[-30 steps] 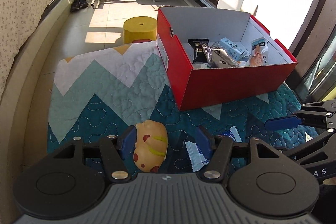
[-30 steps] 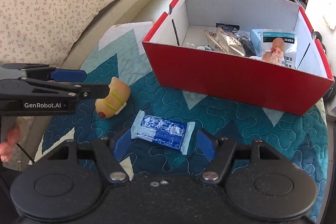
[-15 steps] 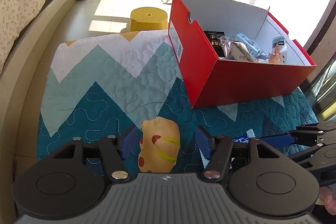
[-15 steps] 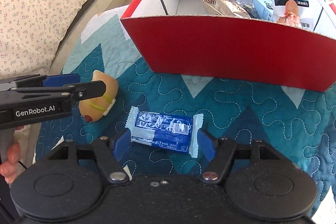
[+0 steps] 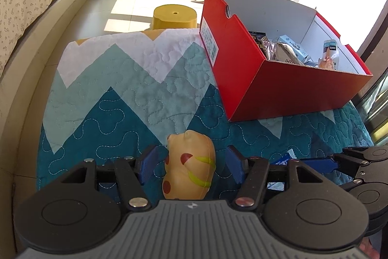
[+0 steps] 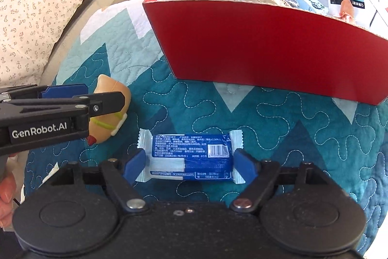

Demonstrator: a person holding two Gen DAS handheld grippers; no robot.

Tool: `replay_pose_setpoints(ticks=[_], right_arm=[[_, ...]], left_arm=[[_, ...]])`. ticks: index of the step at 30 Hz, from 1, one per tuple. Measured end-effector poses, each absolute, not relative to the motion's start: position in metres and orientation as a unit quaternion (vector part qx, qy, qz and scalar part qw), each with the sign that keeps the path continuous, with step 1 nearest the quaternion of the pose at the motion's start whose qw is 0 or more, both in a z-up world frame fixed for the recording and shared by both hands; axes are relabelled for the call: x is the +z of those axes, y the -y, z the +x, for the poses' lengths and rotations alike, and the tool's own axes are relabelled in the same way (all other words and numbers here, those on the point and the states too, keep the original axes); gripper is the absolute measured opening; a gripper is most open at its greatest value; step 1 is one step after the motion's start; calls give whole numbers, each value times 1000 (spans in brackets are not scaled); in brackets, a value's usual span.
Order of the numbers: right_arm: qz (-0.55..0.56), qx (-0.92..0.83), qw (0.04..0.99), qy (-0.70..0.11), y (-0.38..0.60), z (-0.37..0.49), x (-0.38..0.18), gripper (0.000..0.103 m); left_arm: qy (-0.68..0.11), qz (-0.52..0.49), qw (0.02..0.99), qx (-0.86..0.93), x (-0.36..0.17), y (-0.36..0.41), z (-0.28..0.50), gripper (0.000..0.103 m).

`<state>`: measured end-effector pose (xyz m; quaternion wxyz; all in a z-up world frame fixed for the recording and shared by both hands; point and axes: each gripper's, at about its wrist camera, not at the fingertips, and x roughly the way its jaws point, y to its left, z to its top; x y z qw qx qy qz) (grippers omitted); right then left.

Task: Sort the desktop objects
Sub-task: 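Move left tool toward the yellow hot-dog toy while right approaches the blue wrapped bar, then grasp the yellow hot-dog toy with left tool while right grasps the blue wrapped bar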

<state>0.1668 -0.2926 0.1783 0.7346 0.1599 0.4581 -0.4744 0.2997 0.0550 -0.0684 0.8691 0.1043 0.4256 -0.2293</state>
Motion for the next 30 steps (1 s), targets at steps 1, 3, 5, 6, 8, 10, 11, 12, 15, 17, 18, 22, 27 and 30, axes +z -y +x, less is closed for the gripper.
replay_pose_setpoints(ticks=[1, 3, 5, 6, 8, 10, 11, 12, 15, 17, 18, 22, 27, 30], right_arm=[[151, -474, 734, -463, 291, 169, 177, 82], [143, -477, 730, -468, 291, 170, 176, 83], [141, -477, 730, -469, 292, 170, 175, 83], [140, -478, 730, -467, 292, 170, 175, 84], [136, -478, 731, -467, 291, 169, 174, 84], [126, -478, 732, -469, 289, 171, 173, 85], [121, -477, 732, -471, 288, 172, 172, 85], [115, -476, 732, -473, 287, 173, 171, 86], [91, -469, 732, -485, 283, 177, 167, 89], [63, -464, 729, -499, 278, 181, 162, 89], [57, -464, 729, -500, 277, 182, 161, 89], [62, -467, 730, -495, 279, 181, 164, 86], [64, -467, 733, -491, 279, 178, 167, 79], [73, -470, 734, -485, 280, 175, 172, 74]], left_arm=[[-426, 106, 869, -229, -70, -55, 300, 60], [-426, 113, 868, -231, -72, -53, 300, 60], [-425, 121, 867, -230, -75, -51, 300, 60], [-425, 124, 866, -231, -77, -50, 300, 60], [-427, 127, 865, -231, -80, -48, 302, 60], [-430, 131, 863, -230, -85, -47, 304, 60], [-432, 132, 862, -230, -87, -47, 304, 60], [-434, 132, 861, -230, -88, -47, 305, 60], [-441, 134, 857, -232, -94, -48, 307, 60], [-443, 139, 855, -231, -97, -47, 307, 59], [-441, 142, 856, -232, -98, -47, 307, 59], [-434, 152, 857, -233, -98, -46, 305, 57], [-429, 156, 858, -236, -97, -46, 304, 48], [-427, 159, 858, -238, -97, -46, 303, 46]])
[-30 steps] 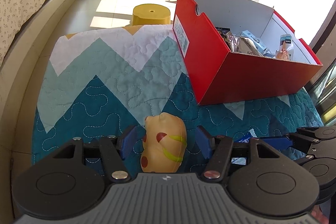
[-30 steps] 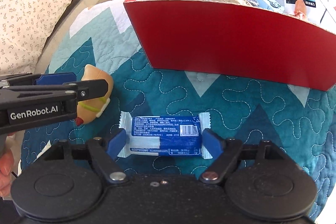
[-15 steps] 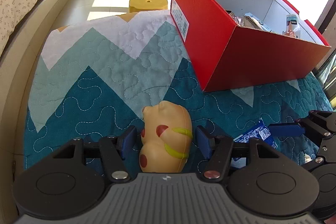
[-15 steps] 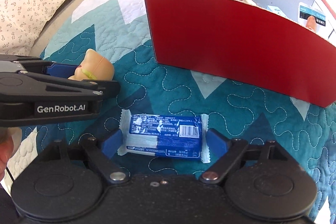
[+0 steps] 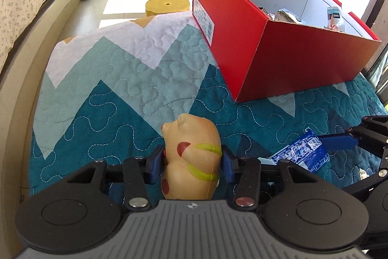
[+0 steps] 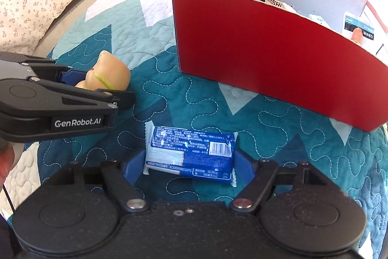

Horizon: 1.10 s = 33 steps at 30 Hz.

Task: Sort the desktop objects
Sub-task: 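Grasp the yellow hot-dog toy with left tool while right grasps the blue wrapped bar, then lift both held items and carry them over the red shoebox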

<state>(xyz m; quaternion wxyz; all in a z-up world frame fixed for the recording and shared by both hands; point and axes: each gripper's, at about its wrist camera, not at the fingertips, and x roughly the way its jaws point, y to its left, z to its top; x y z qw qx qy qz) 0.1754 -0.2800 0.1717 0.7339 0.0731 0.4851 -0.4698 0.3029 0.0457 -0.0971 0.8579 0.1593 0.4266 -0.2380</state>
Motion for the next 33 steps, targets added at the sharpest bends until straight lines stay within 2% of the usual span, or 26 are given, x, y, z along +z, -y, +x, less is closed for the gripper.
replay_pose_setpoints(ticks=[19, 33], right_arm=[[106, -486, 748, -439, 272, 148, 213, 72], [65, -488, 761, -423, 232, 123, 261, 72]], left_arm=[[-416, 149, 855, -271, -71, -28, 268, 45], [-400, 144, 858, -289, -25, -5, 231, 45]])
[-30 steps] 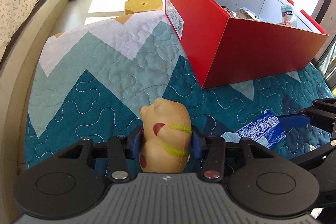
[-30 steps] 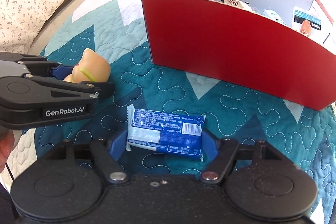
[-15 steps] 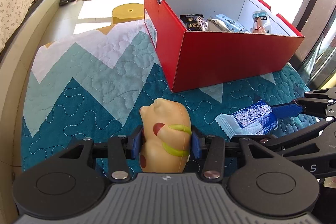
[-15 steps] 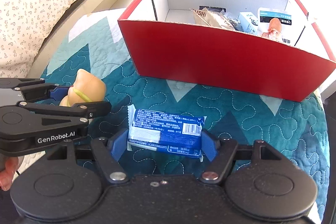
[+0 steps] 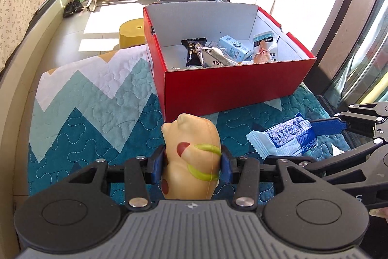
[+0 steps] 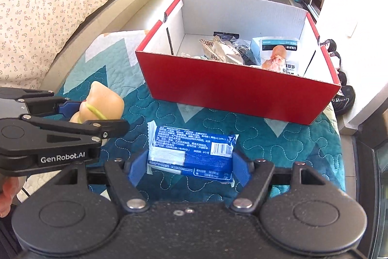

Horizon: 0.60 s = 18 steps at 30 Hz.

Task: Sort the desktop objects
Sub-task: 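Lift both held items and carry them over the red shoebox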

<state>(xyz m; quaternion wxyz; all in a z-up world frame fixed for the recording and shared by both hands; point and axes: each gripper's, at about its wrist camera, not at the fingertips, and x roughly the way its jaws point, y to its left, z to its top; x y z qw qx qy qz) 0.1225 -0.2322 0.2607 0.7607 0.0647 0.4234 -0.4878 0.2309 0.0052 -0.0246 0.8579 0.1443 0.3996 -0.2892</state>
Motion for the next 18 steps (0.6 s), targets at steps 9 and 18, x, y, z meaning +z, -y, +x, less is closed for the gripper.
replay_pose_setpoints(ticks=[9, 18], right_arm=[[43, -483, 775, -406, 217, 109, 297, 72], [28, -490, 783, -381, 220, 90, 333, 72]], left_arm=[[-374, 150, 862, -307, 11, 15, 213, 45], [-351, 157, 862, -331, 34, 40, 206, 45]])
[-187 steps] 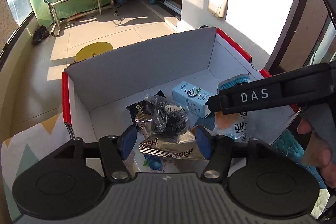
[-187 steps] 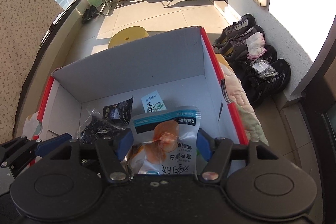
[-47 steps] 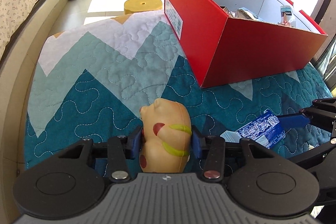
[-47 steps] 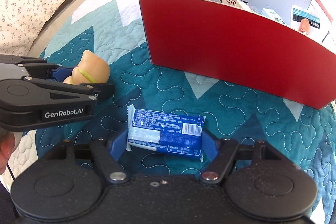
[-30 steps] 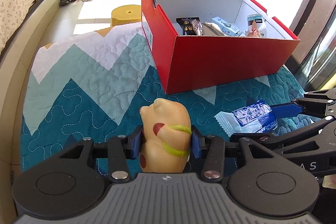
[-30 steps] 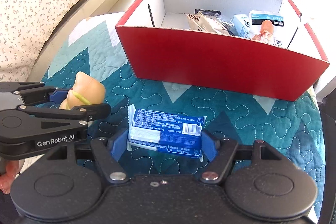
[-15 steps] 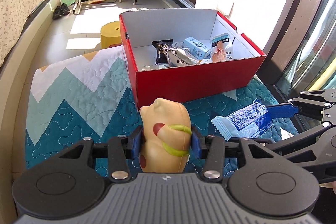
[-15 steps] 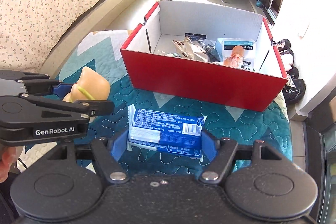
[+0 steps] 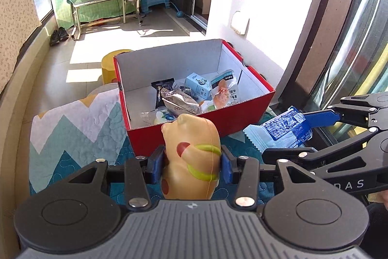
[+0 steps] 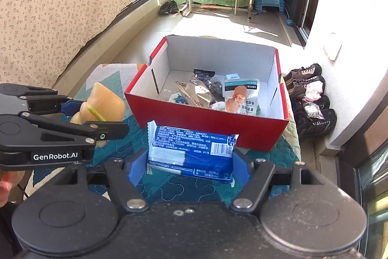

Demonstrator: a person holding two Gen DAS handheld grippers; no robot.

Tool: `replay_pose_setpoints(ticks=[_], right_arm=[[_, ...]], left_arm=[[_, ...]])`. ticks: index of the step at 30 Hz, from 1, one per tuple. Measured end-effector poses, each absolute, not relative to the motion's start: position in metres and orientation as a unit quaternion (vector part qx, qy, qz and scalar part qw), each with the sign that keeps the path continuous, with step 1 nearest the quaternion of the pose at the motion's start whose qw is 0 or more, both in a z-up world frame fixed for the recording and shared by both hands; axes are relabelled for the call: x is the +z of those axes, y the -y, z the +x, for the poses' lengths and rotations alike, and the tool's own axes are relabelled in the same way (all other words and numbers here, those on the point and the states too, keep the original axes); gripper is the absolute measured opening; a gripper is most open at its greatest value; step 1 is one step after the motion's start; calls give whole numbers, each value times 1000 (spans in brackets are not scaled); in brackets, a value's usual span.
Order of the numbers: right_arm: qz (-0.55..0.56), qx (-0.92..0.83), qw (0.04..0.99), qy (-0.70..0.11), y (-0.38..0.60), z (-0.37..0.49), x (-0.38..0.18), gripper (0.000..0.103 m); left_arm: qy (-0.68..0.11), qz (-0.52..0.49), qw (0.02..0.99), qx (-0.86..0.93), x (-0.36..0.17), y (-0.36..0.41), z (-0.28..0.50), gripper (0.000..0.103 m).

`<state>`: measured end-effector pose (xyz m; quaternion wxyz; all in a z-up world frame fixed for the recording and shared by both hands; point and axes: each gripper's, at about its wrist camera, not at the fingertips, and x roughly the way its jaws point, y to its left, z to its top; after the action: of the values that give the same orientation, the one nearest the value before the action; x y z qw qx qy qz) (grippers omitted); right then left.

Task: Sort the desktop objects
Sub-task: 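Lift both held items and carry them over the red shoebox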

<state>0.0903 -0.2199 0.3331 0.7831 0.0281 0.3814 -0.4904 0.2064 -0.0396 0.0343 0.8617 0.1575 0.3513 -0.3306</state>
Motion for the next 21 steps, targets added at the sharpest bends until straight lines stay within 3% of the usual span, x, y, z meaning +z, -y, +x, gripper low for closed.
replay_pose_setpoints(ticks=[21], right_arm=[[-3, -509, 785, -354, 290, 97, 375, 72]], left_arm=[[-339, 158, 854, -362, 69, 82, 273, 45]])
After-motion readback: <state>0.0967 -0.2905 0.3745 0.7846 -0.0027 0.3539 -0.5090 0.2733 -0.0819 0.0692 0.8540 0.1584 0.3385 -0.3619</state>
